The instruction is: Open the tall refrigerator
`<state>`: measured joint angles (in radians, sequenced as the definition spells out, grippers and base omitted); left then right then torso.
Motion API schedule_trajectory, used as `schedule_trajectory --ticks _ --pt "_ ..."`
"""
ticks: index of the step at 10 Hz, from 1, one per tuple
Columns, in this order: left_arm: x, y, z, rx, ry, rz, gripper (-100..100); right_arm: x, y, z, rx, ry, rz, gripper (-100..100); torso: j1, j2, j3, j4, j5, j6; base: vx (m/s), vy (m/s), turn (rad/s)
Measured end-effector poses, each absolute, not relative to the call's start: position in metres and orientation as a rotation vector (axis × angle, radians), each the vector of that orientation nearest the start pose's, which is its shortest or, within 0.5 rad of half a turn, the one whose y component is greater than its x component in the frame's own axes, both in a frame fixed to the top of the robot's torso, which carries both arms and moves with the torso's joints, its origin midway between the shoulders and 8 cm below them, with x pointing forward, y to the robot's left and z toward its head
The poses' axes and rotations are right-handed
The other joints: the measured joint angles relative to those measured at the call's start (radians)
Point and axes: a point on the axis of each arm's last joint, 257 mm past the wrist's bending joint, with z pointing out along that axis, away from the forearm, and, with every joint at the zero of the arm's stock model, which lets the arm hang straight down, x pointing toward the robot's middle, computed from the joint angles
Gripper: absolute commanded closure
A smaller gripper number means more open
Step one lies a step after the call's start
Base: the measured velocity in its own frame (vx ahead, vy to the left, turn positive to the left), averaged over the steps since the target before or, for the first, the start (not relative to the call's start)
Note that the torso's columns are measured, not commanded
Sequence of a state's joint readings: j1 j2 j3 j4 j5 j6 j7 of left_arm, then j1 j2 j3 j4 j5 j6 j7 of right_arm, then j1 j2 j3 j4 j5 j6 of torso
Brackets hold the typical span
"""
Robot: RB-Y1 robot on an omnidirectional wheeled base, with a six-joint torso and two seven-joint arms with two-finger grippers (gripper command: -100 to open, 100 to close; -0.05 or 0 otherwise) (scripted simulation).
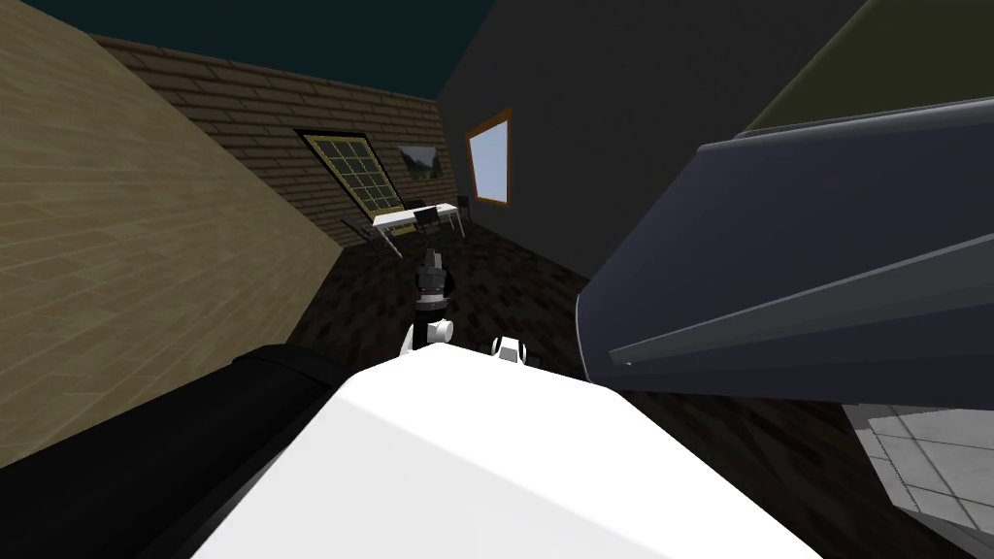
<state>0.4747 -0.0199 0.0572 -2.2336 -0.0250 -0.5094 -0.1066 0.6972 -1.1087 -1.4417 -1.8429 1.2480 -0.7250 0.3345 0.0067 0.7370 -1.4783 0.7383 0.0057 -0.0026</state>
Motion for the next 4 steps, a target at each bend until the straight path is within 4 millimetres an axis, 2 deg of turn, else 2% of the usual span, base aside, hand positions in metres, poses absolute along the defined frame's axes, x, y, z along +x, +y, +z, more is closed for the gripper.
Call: schedule_trajectory --ticks 4 --pt "0.3498 0.2969 0.0144 -0.622 0.642 -1.136 0 0.2971 -0.5979 0.2269 -1.084 1.202 -1.351 0 -0.005 0.001 0.002 0.0 -0.004 0.002 0.0 0.0 0.0"
